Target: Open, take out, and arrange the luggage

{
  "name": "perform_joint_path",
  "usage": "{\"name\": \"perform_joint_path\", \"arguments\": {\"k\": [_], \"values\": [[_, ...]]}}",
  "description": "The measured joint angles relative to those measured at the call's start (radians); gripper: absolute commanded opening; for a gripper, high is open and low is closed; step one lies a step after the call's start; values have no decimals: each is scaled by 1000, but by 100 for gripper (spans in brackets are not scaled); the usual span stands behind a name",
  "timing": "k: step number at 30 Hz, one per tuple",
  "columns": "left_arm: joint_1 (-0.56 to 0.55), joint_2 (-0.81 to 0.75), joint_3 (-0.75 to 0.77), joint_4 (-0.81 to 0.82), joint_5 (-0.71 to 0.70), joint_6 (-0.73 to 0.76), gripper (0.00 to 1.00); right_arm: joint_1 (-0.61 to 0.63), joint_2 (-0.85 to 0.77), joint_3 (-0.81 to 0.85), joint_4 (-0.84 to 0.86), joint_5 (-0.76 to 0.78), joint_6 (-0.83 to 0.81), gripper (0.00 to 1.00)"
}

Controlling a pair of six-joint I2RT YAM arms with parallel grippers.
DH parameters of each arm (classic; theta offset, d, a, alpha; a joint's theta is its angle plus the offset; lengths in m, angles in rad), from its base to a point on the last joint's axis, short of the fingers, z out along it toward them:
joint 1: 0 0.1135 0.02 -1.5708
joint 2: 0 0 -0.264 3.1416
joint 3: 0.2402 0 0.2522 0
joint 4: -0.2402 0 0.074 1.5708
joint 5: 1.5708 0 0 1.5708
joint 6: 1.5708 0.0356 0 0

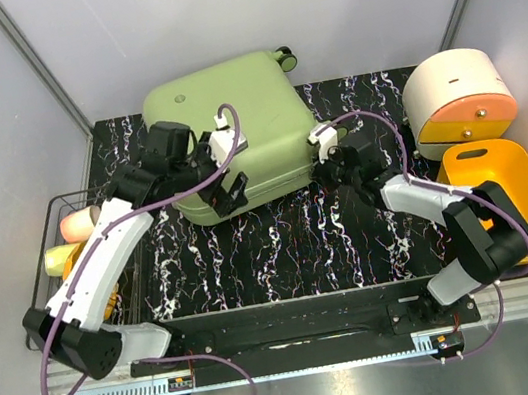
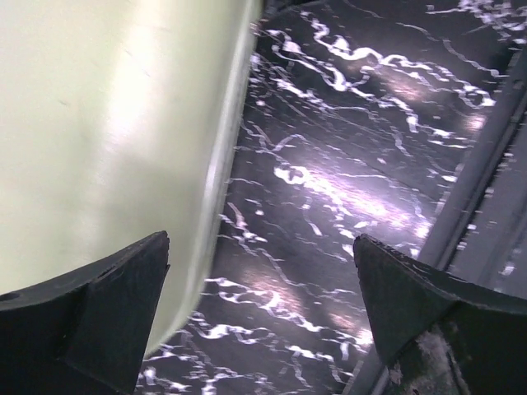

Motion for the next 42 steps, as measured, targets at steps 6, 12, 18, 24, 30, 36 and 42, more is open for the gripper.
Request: {"name": "perform_joint_path", "arguments": {"k": [6,12,18,24,30,36,42], "values": [[37,167,168,-17,-62,122,97,-46,-9,-14,16,-36,-65,0],[171,286,218,8,-62,175,91,-176,0,-18,36,-168,-141,0],[227,299,234,-12,-13,183,89,-289,32,8,62,-275,-180,0],[267,329,276,-46,32,187,88,-361,92,43,98,-389,-203,0],[299,369,326,-71,73,188,86,-408,216,138,148,-473,-205,0],[329,402,364,-78,87,190,86,-432,355,225,274,-562,-105,0],[338,438,404,-84,95,196,86,-451,509,330,423,-665,89,0]]}}
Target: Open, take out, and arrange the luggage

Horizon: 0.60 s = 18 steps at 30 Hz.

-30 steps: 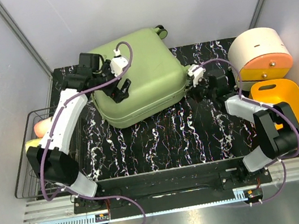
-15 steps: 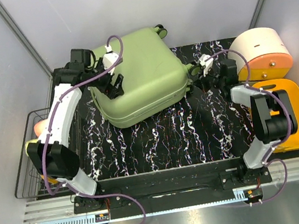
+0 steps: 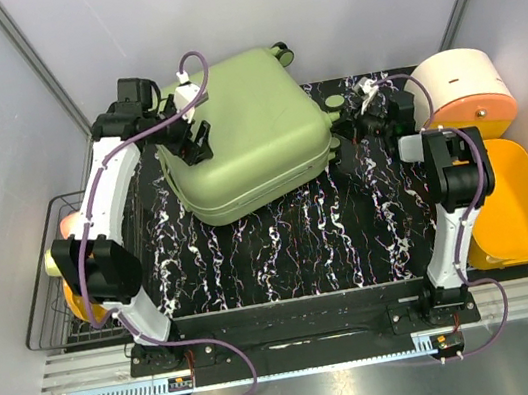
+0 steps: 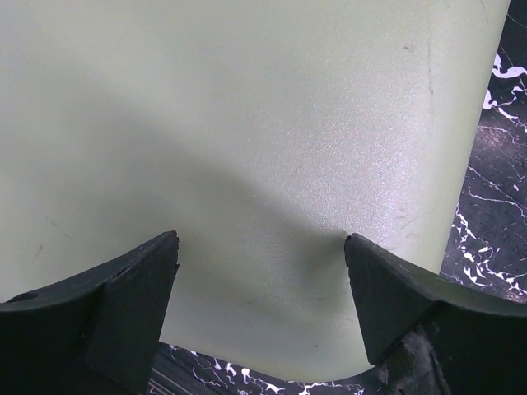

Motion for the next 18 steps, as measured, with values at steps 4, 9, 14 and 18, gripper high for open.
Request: {"name": "perform_joint_path", "arguments": {"k": [4,9,14,18], "values": [[1,14,20,-16,6,6,85,2,82,83,58,-40,90,0],[2,38,45,-21,14,15,85,18,182,201,109,-55,169,2],[6,74,76,-14,40,16,86,47,282,325,151,-46,225,7],[6,93,95,-8,48,10,91,76,359,431,171,-9,249,20]]}}
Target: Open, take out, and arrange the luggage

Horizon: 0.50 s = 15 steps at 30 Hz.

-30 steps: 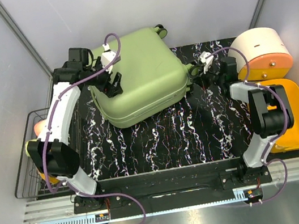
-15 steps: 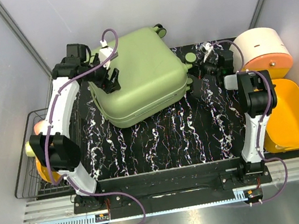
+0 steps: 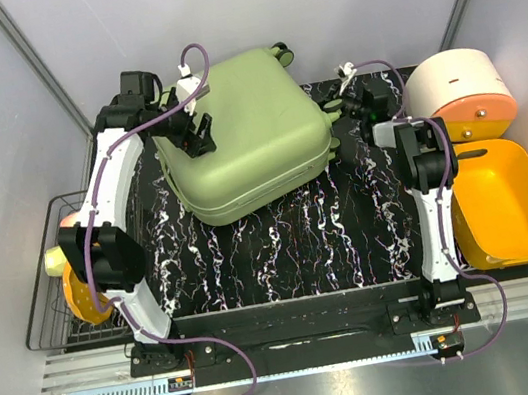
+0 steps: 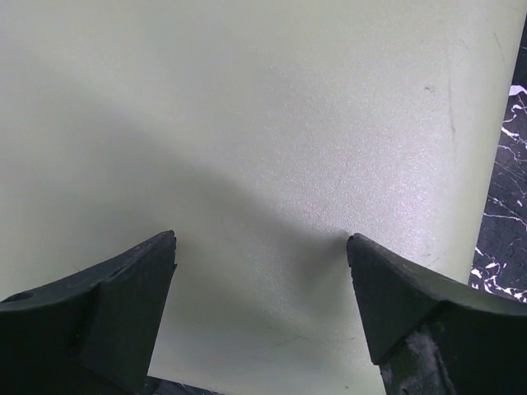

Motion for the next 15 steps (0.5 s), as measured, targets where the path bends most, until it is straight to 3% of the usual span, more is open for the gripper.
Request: {"name": "perform_joint_path", "arguments": {"k": [1,8,10,12,15], "values": [[0,2,2,5,-1,-3,93,8,14,21,-1,16,2,33],[12,10,38,-14,-3,-56,99,11,7,46,-77,104,-28,61],[30,5,41,-22,-4,-76,99,0,-35,30,-143,112,-40,63],[55,-10,38,-34,-11,-100,99,-12,-112,-2,-224,131,-69,72],[98,-51,8,-49,-14,-142,99,-27,-241,-33,-335,161,-111,93]]}}
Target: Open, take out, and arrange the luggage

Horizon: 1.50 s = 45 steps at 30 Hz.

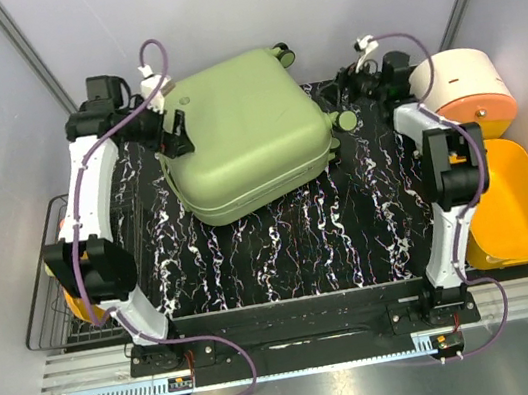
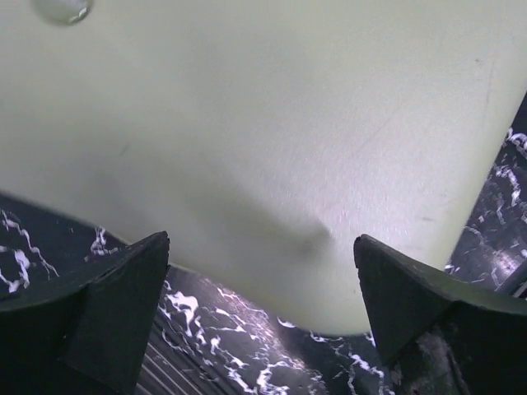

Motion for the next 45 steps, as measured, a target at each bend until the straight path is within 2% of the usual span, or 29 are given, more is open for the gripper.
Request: {"name": "perform_joint_path", "arguments": {"k": [4,8,12,18,21,27,33,37,41,45], "values": [[100,-98,-80,4,49,-86,99,-13,-167,-8,-145,24,-40,94],[207,-202,-188,30,111,-167,99,-12,-246,36,-318,25,-59,94],[220,-274,-296,68,144,-254,99,-12,-252,63,-505,4,-61,96],[211,-338,-485,183,153,-442,99,-13,-252,61,-737,-89,-47,93],[211,-350,-555,242,151,-521,99,-18,-253,47,-758,-154,-39,91],[211,-348,-632,360,158,-640,99,-18,-336,-89,-740,-257,-75,87],[193,-254,-609,491,170,-692,99,12,-463,-239,-829,-343,-129,83],[174,-153,-529,562,167,-710,95,35,-599,-372,-880,-360,-154,88],[131,29,-330,595,169,-696,93,99,-753,-491,-936,-334,-138,93],[82,186,-66,517,151,-607,95,183,-879,-574,-940,-298,-76,94]]}}
